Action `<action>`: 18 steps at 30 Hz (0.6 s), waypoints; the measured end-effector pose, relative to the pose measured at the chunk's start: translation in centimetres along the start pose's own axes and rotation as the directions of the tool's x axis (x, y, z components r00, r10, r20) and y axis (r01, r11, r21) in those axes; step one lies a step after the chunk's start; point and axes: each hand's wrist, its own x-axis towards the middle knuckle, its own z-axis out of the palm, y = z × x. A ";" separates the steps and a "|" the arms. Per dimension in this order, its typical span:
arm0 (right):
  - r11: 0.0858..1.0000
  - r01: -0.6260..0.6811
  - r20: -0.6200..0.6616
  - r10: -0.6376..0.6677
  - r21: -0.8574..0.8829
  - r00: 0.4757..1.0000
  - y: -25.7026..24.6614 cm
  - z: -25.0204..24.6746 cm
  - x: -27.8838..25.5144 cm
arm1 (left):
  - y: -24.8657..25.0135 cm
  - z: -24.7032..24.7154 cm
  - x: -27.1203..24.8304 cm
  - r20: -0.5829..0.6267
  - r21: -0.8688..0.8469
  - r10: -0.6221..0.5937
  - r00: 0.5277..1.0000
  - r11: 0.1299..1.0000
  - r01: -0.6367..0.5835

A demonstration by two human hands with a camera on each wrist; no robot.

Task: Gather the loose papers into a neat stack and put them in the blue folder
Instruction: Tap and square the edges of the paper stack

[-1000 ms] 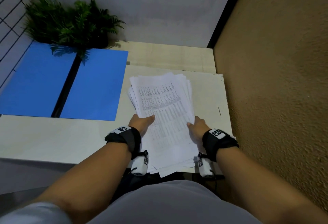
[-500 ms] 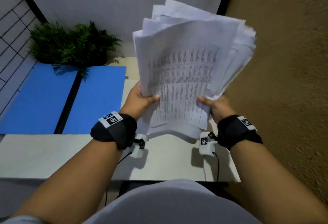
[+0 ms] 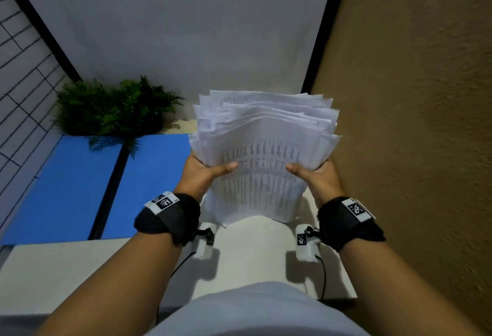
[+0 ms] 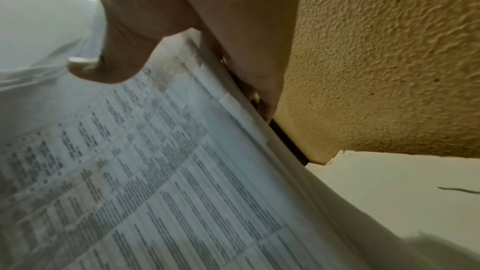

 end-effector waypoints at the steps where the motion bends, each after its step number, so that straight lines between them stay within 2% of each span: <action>1: 1.000 0.013 0.006 -0.013 0.012 1.000 -0.3 0.1 -0.1 | 0.1 -0.1 -0.1 0.018 -0.009 0.011 1.000 1.000 -0.010; 5: 0.995 0.073 0.052 -0.077 0.070 0.996 -1.2 0.8 -0.6 | 0.4 -0.1 -0.2 0.066 -0.022 0.026 0.997 0.999 -0.025; 10: 0.988 0.087 0.000 -0.088 0.131 0.996 -1.2 0.6 -0.8 | 0.7 -1.0 0.2 0.024 -0.096 0.050 0.998 0.994 -0.047; 15: 0.988 0.124 0.092 -0.133 0.091 0.987 -2.3 1.8 -1.4 | 1.1 -0.4 0.1 0.095 -0.072 0.053 0.994 0.996 -0.046; 18: 0.986 0.130 0.040 -0.135 0.101 0.990 -2.2 1.3 -1.7 | 1.1 -0.9 0.2 0.048 -0.111 0.083 0.995 0.991 -0.078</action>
